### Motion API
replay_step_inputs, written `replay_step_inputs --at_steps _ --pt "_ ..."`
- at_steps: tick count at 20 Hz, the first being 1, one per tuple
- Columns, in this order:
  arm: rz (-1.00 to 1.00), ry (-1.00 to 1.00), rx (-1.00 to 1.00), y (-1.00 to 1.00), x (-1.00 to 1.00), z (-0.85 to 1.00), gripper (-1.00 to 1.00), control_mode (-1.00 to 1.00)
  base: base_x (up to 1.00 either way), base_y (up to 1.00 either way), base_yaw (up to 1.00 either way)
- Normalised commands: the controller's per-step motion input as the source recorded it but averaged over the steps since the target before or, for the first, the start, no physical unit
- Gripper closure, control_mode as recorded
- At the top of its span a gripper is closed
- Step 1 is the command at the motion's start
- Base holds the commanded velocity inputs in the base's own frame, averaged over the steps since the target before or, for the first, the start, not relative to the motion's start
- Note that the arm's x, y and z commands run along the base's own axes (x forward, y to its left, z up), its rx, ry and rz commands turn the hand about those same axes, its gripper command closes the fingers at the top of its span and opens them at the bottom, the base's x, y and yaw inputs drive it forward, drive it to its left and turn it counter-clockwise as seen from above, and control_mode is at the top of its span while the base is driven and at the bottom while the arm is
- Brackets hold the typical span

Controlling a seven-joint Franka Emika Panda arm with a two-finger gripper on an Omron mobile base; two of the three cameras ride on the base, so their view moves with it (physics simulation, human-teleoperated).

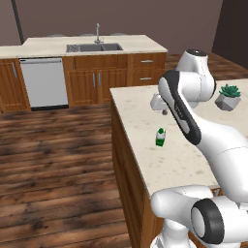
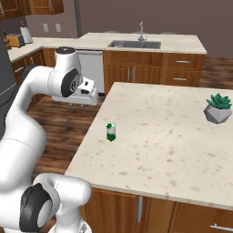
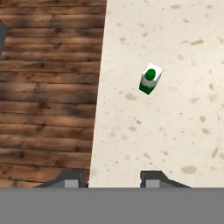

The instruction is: Pick the milk from the counter and place it in the open cabinet.

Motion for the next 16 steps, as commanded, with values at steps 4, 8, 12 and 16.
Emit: replay_step_inputs --at_steps 4,8,12,16 --pt "0.00 0.00 0.00 0.00 -0.01 -0.02 -1.00 -1.00 0.00 0.00 0.00" --pt "0.01 0.00 0.02 -0.09 0.00 -0.04 -1.00 -1.00 0.00 0.00 0.00" --pt "0.07 0.00 0.10 -0.48 0.00 -0.14 -1.00 -1.00 0.00 0.00 0.00" --pt "0.08 0.00 0.15 -0.71 0.04 -0.21 -1.00 -1.00 0.00 0.00 0.00"
